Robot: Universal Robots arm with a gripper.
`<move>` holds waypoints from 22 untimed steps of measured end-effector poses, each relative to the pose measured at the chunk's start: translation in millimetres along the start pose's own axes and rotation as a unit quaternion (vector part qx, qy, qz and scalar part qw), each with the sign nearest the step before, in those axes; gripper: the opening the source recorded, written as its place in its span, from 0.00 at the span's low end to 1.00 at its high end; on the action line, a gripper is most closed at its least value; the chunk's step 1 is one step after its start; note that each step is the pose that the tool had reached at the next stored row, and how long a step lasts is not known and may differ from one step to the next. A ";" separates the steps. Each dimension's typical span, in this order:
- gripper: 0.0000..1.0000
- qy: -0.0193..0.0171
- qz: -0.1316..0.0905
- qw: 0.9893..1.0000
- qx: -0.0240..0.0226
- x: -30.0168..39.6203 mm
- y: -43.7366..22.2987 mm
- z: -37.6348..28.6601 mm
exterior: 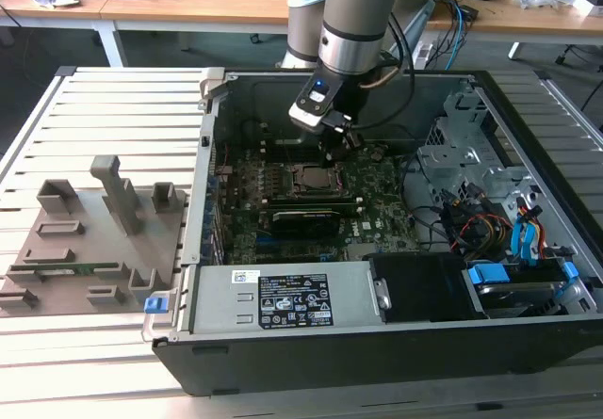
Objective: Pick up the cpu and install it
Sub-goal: 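Install the first cpu locking lever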
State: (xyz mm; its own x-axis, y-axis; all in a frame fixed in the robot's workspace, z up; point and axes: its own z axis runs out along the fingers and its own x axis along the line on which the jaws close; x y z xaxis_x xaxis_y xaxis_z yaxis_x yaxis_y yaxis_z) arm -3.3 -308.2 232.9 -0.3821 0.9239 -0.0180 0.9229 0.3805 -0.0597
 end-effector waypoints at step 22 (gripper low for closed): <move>0.11 -0.016 -0.269 0.963 -0.005 0.0 0.0 0.0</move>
State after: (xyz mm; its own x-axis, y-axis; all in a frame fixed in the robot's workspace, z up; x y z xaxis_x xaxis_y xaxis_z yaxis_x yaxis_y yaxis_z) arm -3.3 -308.2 232.9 -0.8060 0.5916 -0.0181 0.5915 0.8041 -0.0598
